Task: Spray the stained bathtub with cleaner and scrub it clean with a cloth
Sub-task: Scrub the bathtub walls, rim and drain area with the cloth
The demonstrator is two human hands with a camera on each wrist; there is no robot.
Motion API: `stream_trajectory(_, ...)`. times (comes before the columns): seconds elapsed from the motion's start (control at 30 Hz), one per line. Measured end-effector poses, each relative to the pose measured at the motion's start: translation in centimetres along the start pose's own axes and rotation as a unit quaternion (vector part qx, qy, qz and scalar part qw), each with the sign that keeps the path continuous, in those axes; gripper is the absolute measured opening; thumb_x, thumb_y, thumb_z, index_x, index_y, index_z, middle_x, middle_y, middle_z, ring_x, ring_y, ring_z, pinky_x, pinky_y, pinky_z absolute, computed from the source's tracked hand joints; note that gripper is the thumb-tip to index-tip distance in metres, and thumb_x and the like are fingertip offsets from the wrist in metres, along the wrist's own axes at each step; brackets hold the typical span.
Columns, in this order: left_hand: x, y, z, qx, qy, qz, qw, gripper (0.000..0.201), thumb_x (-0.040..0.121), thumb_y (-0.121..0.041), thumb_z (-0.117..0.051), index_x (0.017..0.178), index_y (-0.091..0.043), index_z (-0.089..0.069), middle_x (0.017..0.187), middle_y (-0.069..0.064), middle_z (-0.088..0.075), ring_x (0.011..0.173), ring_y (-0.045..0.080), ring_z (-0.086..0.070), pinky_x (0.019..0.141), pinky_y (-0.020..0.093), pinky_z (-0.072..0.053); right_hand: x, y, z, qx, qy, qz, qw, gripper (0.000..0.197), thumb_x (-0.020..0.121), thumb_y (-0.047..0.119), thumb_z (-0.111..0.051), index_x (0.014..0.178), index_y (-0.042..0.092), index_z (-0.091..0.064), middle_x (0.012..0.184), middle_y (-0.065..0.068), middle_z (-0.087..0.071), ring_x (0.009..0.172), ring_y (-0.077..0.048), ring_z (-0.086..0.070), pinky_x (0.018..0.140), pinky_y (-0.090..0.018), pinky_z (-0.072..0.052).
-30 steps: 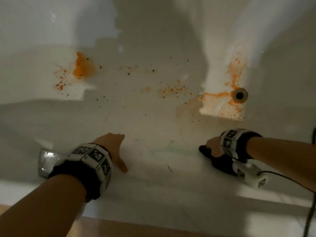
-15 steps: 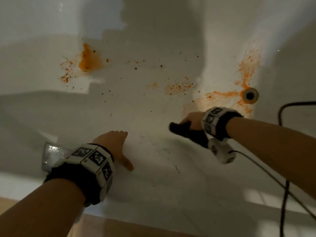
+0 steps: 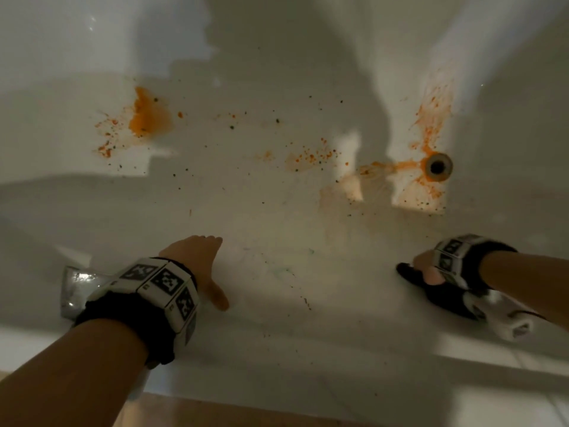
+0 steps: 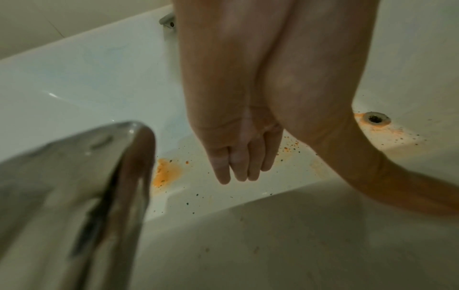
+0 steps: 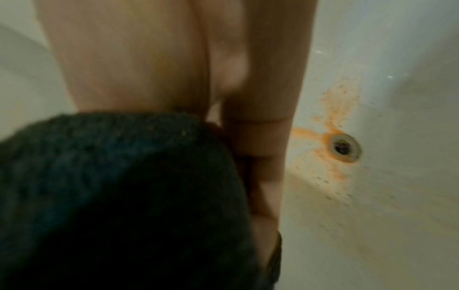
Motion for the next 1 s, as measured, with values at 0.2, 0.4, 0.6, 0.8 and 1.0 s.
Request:
stream_trajectory(0.2,-0.5,0.3,-0.2,-0.013,-0.017,0.005,1.0,0.117,0.068,-0.054,-0.074,0.151,-0.02,0.0,0.159,-0.001,-0.006,0.145,0.018,-0.012,0.117,0.033,-0.017,3.3,11.3,5.1,0.049,0.007,0.138,0.989,0.065,0.081,0.068,-0.025,0.12,0.025,-0.055,0.129,0.0,-0.056,0.107,-0.026,-0.059,0.096,-0.043,-0.044)
stream_trajectory(0.4,-2.0,0.5,-0.1,-0.021,-0.027,0.007,0.999,0.109,0.073,-0.057,-0.067,0.151,-0.02,-0.001,0.159,-0.001,-0.007,0.144,0.019,-0.016,0.115,0.032,-0.019,-3.5,19.7,13.6,0.194,-0.013,0.321,0.927,0.052,0.093,0.004,-0.042,0.14,0.027,-0.04,0.143,-0.001,-0.044,0.129,-0.023,-0.041,0.112,-0.045,-0.027)
stream_trajectory(0.6,-3.9,1.5,1.4,0.041,-0.078,-0.019,0.996,0.092,0.086,-0.042,-0.062,0.151,-0.014,-0.003,0.158,0.001,-0.009,0.146,0.015,-0.012,0.118,0.031,-0.006,-12.9,15.2,16.9,0.223,-0.037,0.382,0.896,0.054,0.095,0.005,-0.045,0.137,0.038,-0.038,0.105,0.032,-0.047,0.092,0.008,-0.048,0.091,-0.022,-0.034)
stream_trajectory(0.8,-5.2,6.2,1.8,-0.035,-0.095,0.028,0.994,0.089,0.088,-0.038,-0.061,0.151,-0.018,-0.002,0.159,0.0,-0.005,0.145,0.017,-0.013,0.117,0.03,-0.012,-17.8,19.8,8.5,0.046,0.022,0.451,0.891,0.056,0.098,0.005,-0.038,0.141,0.041,-0.033,0.128,0.002,-0.041,0.107,-0.016,-0.045,0.09,-0.016,-0.037)
stream_trajectory(1.0,-5.3,8.5,1.2,-0.155,-0.123,0.036,0.98,0.094,0.079,-0.052,-0.064,0.151,-0.022,-0.011,0.159,-0.003,-0.006,0.146,0.016,-0.011,0.117,0.031,-0.012,-17.9,24.7,11.6,-0.044,-0.084,0.44,0.893,0.057,0.098,0.007,-0.035,0.143,0.04,-0.027,0.136,-0.005,-0.037,0.11,-0.029,-0.048,0.089,-0.028,-0.038)
Point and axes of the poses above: each hand's wrist, its own x-axis towards the middle knuckle, its own z-axis out of the back of the hand, y = z × x, the point moved 10 cm from there along x, towards the middle knuckle
